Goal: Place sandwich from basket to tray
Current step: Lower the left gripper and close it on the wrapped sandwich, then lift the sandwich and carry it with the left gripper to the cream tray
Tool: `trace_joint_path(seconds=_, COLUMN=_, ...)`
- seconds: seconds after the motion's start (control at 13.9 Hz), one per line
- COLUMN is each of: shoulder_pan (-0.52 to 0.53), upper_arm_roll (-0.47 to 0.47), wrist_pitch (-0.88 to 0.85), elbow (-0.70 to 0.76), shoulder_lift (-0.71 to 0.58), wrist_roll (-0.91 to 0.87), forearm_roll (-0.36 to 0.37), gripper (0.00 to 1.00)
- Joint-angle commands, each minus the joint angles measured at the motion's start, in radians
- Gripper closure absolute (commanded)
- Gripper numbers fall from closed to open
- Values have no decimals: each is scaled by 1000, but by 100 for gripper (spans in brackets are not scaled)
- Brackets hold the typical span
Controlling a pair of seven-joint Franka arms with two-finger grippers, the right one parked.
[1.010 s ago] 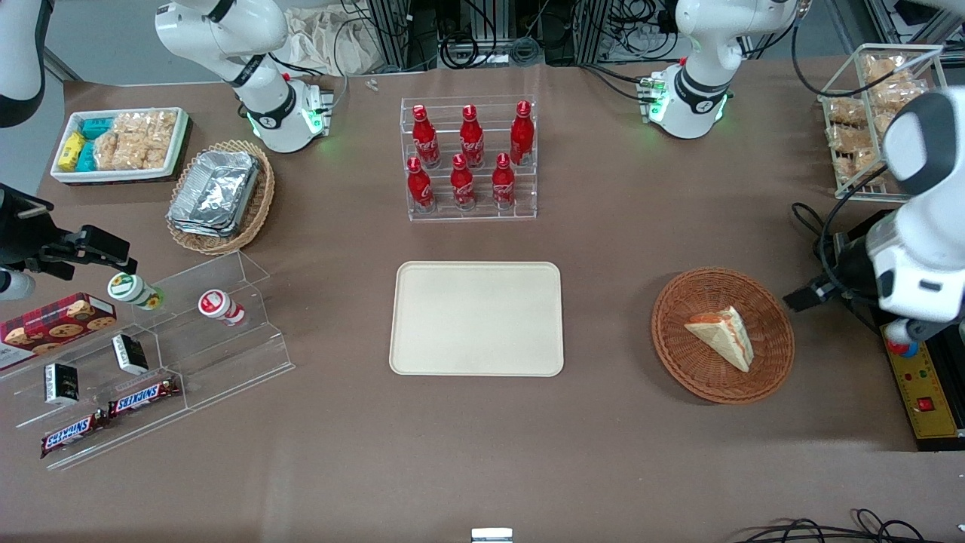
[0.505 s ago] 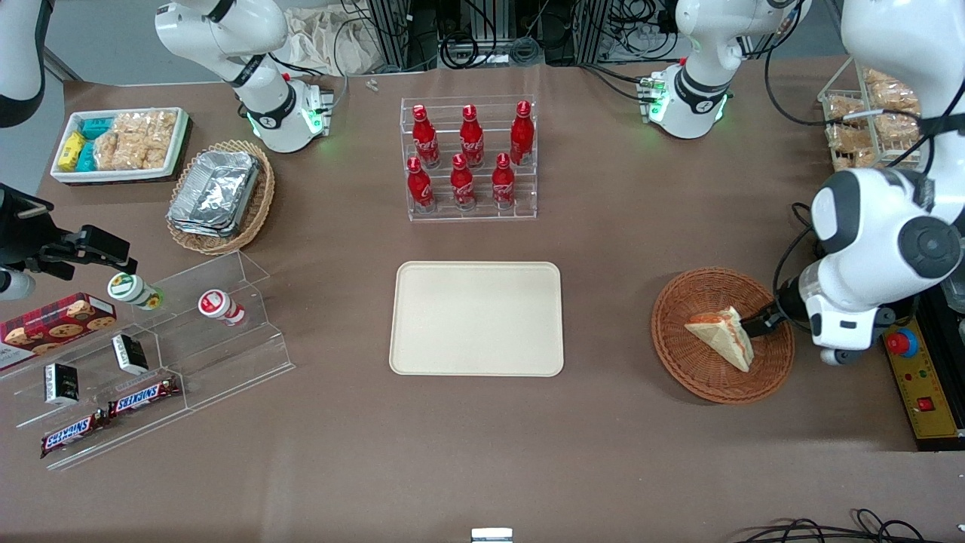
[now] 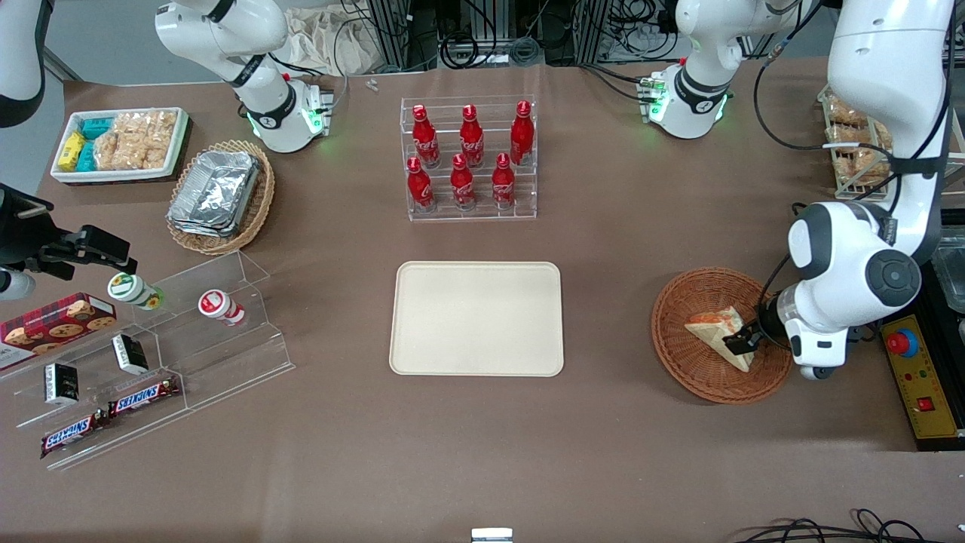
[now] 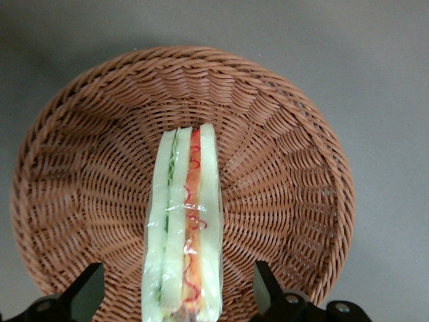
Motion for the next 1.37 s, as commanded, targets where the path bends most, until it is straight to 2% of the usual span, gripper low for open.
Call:
trace_joint_path(seconds=0.0, shoulder_pan=0, upper_arm_roll=-4, wrist_pitch=35, elbow=-6, shoulder_lift=26, wrist_roll=-29, forearm_roll=-10, gripper=0)
trace_joint_path(seconds=0.29, shoulder_pan=-4, upper_arm_roll=-7, wrist_pitch=71, elbow=-4, shoulder_lift=69, wrist_roll=-46, forearm_roll=-10, gripper=3)
trace_joint_path(seconds=0.36, shoulder_pan=-7, upper_arm_roll=-7, wrist_pitch=75, elbow=-4, shoulder_lift=75, wrist_roll=-51, forearm_roll=-10, gripper=29)
trace_joint_path(seconds=0.43, shoulder_pan=-10, upper_arm_roll=-7, wrist_pitch=75, elbow=-4, shoulder_lift=78, wrist_roll=-54, forearm_roll=-10, gripper=66)
trace_joint_path(seconds=0.51, shoulder_pan=-10, upper_arm_roll=-7, wrist_pitch=75, elbow=-3, shoulder_lift=79, wrist_roll=-54, forearm_roll=-9, gripper=98)
trace_joint_path(seconds=0.72, shoulder_pan=-9, upper_arm_roll=-7, wrist_pitch=52, elbow=0, shoulder_lift=49, wrist_roll=-48, forearm_roll=-9, gripper=100)
trace_joint_path(seconds=0.94, shoulder_pan=-10, upper_arm_roll=-10, wrist_pitch=-110, elbow=32, shoulder_lift=-68, wrist_roll=27, forearm_roll=-7, gripper=100)
trace_joint_path(seconds=1.3, shoulder_pan=-9, upper_arm_roll=-128, wrist_pitch=-325, elbow=176, shoulder_lift=-132, wrist_roll=263, forearm_roll=-12, gripper=100)
